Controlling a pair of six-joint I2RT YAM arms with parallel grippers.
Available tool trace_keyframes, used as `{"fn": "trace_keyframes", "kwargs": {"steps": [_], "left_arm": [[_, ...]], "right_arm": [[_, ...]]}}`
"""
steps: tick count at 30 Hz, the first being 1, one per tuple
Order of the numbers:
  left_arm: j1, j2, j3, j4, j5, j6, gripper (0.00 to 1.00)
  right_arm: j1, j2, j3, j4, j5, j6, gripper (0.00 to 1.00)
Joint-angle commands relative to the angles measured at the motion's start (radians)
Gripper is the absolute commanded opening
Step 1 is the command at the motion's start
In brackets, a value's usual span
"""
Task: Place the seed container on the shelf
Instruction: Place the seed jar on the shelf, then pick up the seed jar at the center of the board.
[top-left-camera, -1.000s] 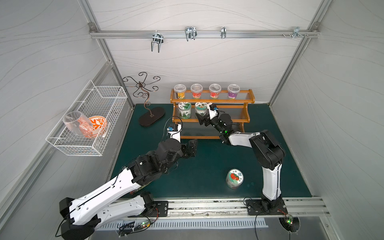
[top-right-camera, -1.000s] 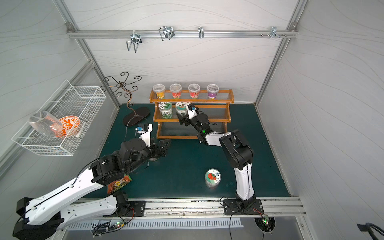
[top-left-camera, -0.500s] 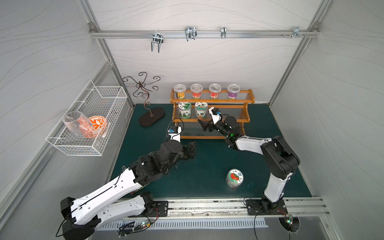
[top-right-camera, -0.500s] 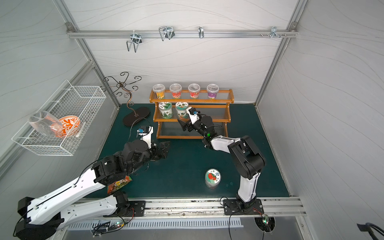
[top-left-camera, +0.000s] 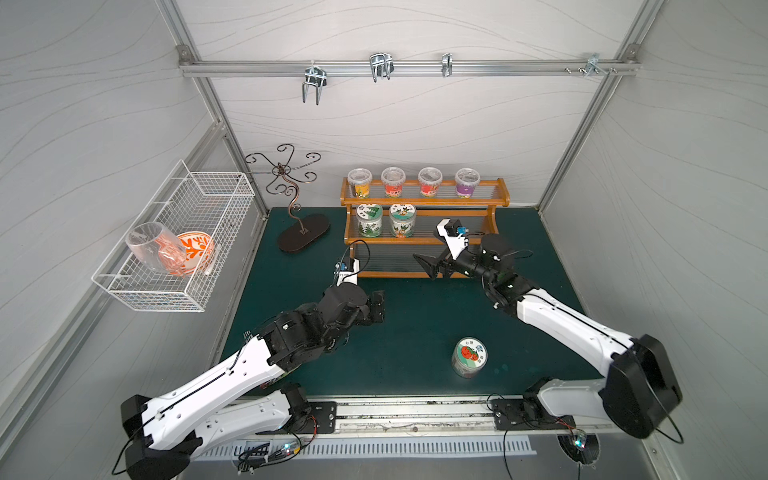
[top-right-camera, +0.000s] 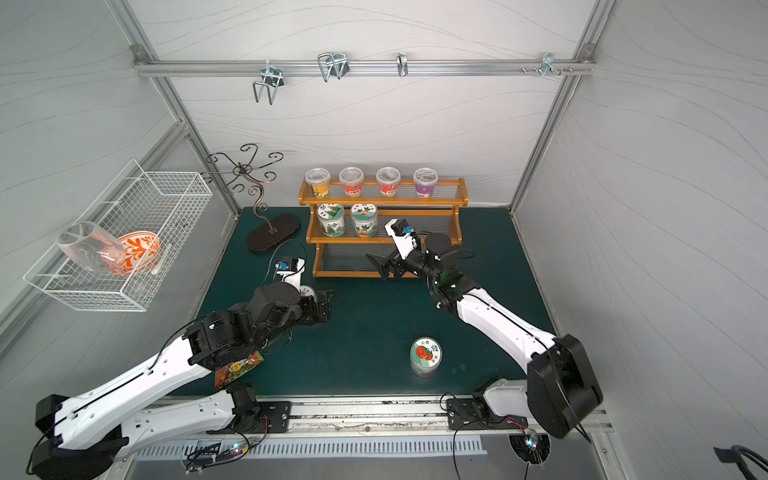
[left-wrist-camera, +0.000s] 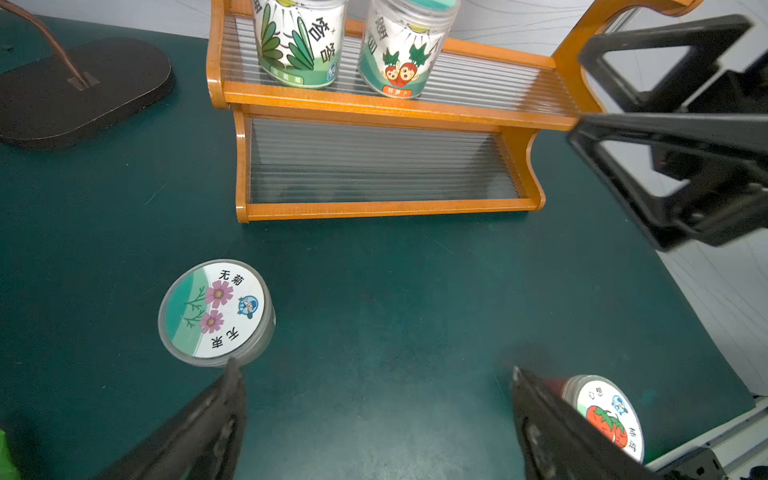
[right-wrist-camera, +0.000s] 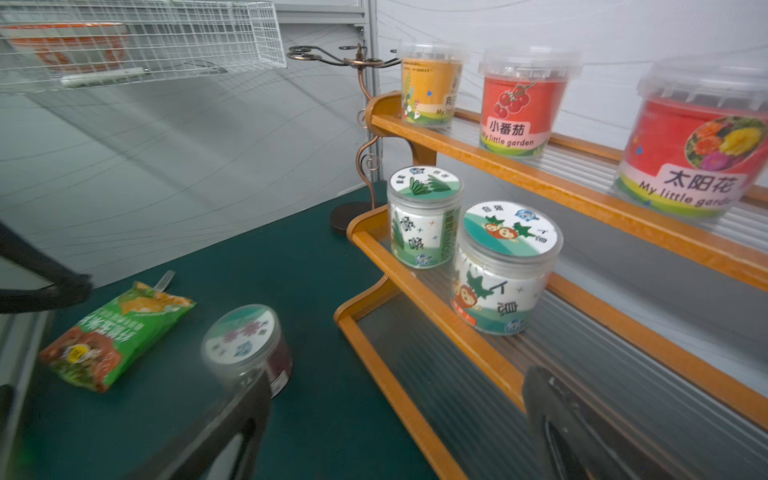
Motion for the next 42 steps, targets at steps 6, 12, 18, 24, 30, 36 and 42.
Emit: {"fn": "trace_keyframes", "kwargs": {"steps": [6,12,18,24,30,36,42], "left_arm": [[0.035,0.063,0.066,-0.114,0.008,-0.027,1.00],[0.139,0.114,0.045,-0.177,0.081,-0.077,1.00],[0.306,0.194,0.003,-0.198,0.181,-0.085,1.00],[0.415,0.305,-0.001,-0.160,0.256,-0.039,1.00],[0.485,0.380,0.014,-0.137,0.286,0.002,1.00],[0.526,0.449,0.025,-0.114,0.331,0.048,1.00],[0.546,0.509,0.051,-0.105,0.354,0.112,1.00]], "right_arm": [[0.002,-0.246,-0.070,-0.407,-0.071,0.101,0.99],[0.002,-0.395,-0.166,-0.477,-0.064,0.121,0.99],[0.002,-0.460,-0.233,-0.472,-0.096,0.148,0.99],[0.004,-0.462,-0.276,-0.423,-0.139,0.178,0.99],[0.004,-0.469,-0.296,-0.398,-0.156,0.185,0.99],[0.005,-0.480,-0.313,-0.373,-0.165,0.183,0.99],[0.005,-0.482,-0.317,-0.366,-0.172,0.179,0.99]]}}
